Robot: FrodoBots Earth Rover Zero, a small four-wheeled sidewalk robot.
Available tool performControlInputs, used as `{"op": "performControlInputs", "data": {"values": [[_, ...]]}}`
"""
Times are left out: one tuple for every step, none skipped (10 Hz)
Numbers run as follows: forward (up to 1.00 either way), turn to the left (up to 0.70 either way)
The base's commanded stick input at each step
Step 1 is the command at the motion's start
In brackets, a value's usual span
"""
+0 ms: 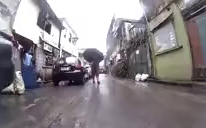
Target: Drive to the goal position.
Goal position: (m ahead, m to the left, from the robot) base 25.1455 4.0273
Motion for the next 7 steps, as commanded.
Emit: {"op": "performControlInputs", "data": {"values": [[0.99,0.09],[0.99,0.31],[0.99,0.34],[0.99,0.01],[0.99,0.0],[0.99,0.0],[0.99,0.0]]}}
